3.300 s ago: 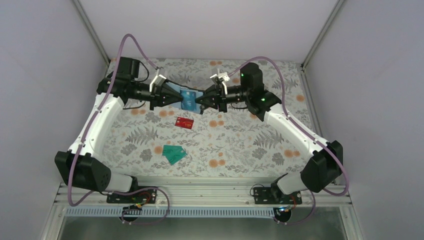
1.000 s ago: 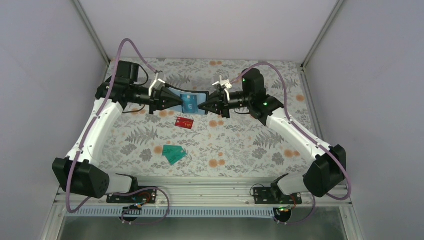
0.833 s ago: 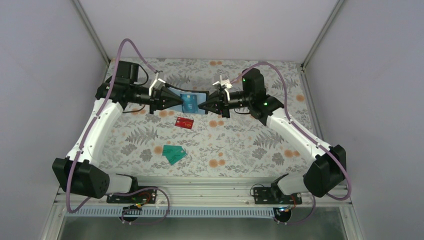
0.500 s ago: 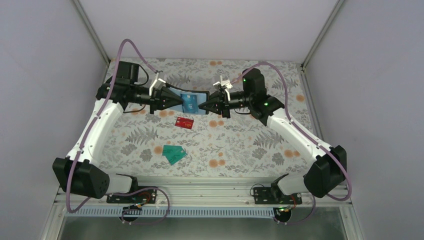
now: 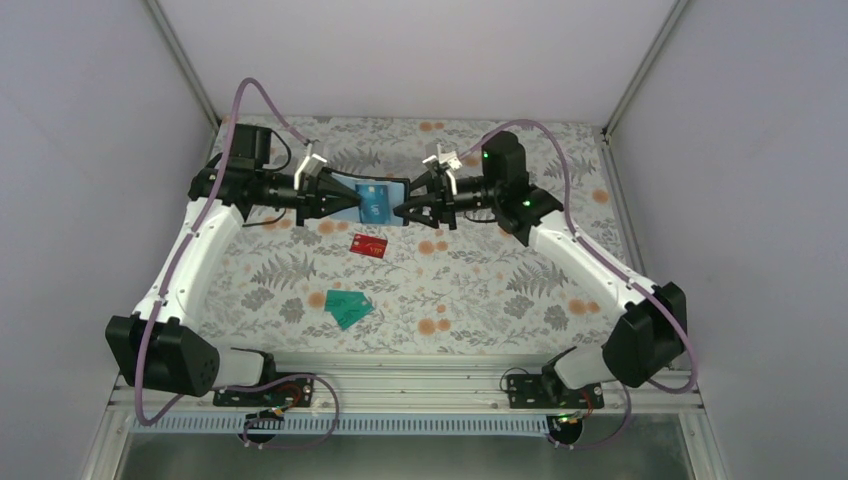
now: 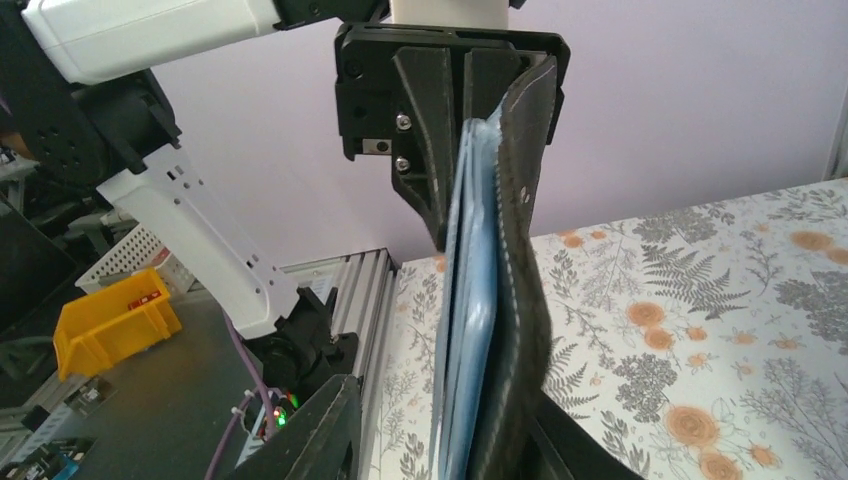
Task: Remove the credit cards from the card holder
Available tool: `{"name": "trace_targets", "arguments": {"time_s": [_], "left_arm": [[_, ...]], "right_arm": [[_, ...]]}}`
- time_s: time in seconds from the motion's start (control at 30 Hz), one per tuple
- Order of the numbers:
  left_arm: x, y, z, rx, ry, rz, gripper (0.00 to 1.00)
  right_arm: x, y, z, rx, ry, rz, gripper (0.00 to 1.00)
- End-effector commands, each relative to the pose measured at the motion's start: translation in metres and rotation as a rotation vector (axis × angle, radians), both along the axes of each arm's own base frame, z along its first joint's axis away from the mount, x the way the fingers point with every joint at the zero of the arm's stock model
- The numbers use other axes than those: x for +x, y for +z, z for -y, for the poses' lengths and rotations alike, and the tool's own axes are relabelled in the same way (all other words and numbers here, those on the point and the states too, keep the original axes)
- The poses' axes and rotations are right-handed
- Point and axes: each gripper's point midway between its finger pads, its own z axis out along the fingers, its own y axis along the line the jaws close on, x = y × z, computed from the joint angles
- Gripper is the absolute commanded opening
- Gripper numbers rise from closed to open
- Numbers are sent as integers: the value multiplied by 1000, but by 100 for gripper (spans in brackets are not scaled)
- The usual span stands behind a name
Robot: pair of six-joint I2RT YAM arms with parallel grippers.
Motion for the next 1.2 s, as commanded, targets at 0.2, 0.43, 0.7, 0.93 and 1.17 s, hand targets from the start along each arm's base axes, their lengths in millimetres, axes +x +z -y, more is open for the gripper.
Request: {"name": "trace_targets", "arguments": {"time_s": [0.2, 0.43, 0.7, 0.93, 1.17], "left_arm": [[-5, 5, 2, -12, -24, 33, 2], [2, 1, -1, 37, 21, 55, 2], [4, -2, -1, 53, 33, 56, 2], [8, -4, 1, 54, 29, 40, 2], [3, -4, 3, 42, 11, 41, 2]], "right_arm": [[-5, 12, -19, 36, 59, 19, 14], [-12, 6, -1, 15, 41, 68, 4], [-9, 4, 10, 0, 40, 52, 6], [-5, 5, 5, 3, 51, 30, 12], [-2, 4, 2, 10, 52, 15, 24]]}}
